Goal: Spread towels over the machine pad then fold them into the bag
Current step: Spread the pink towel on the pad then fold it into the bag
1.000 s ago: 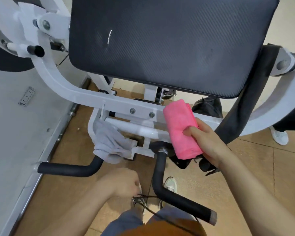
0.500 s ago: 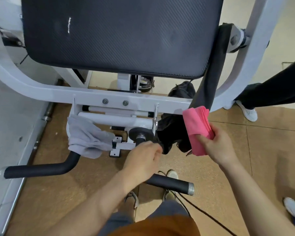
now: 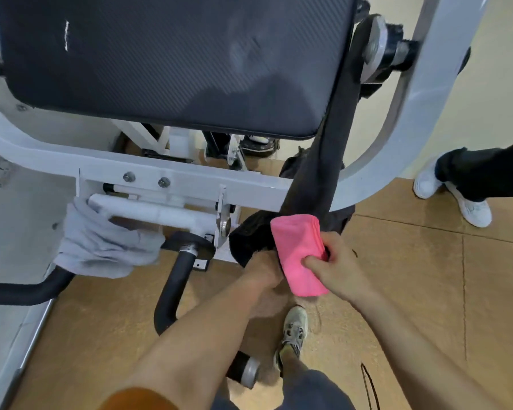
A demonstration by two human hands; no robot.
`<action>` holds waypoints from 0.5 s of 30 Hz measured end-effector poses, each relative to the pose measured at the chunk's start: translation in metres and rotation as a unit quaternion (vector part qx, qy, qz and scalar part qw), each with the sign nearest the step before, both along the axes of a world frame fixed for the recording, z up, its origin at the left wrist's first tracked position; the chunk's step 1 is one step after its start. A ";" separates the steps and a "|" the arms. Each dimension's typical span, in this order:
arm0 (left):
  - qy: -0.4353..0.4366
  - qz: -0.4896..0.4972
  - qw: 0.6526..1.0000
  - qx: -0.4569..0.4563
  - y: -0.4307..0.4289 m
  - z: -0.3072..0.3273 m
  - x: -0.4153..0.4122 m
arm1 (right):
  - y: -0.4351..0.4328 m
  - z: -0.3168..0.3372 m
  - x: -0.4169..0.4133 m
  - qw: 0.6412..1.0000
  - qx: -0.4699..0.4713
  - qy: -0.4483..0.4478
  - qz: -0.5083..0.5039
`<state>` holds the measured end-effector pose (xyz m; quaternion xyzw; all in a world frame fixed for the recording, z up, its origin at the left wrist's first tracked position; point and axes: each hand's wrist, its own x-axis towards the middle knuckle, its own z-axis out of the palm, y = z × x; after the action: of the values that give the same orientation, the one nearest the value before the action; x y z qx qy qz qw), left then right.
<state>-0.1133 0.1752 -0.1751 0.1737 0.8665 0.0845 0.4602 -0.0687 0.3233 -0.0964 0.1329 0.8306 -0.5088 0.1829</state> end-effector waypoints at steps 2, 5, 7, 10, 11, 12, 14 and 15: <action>0.051 -0.029 0.998 0.012 0.008 -0.003 0.003 | 0.006 -0.003 -0.001 1.000 -0.005 -0.006 0.004; 0.065 0.015 0.997 0.042 0.013 0.011 0.017 | 0.019 0.006 0.003 0.999 0.035 0.029 -0.007; 0.047 0.030 0.996 0.074 0.020 0.030 0.027 | 0.031 0.021 0.008 0.991 0.115 0.062 -0.036; 0.047 0.056 0.983 0.169 0.038 0.083 0.043 | 0.051 0.061 0.012 0.960 0.239 0.131 -0.070; 0.055 0.081 0.974 0.207 0.041 0.097 0.051 | 0.056 0.078 0.015 0.954 0.252 0.137 -0.085; 0.062 0.104 0.966 0.230 0.042 0.110 0.059 | 0.060 0.094 0.018 0.951 0.259 0.139 -0.092; 0.071 0.150 0.955 0.247 0.045 0.128 0.070 | 0.062 0.121 0.029 0.948 0.287 0.129 -0.054; 0.085 0.166 0.949 0.254 0.046 0.137 0.074 | 0.058 0.131 0.036 0.938 0.330 0.103 -0.007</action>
<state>-0.0395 0.2214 -0.0385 0.1448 0.8690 0.3619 0.3048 -0.0329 0.3817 0.0343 0.1388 0.9652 -0.2182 0.0384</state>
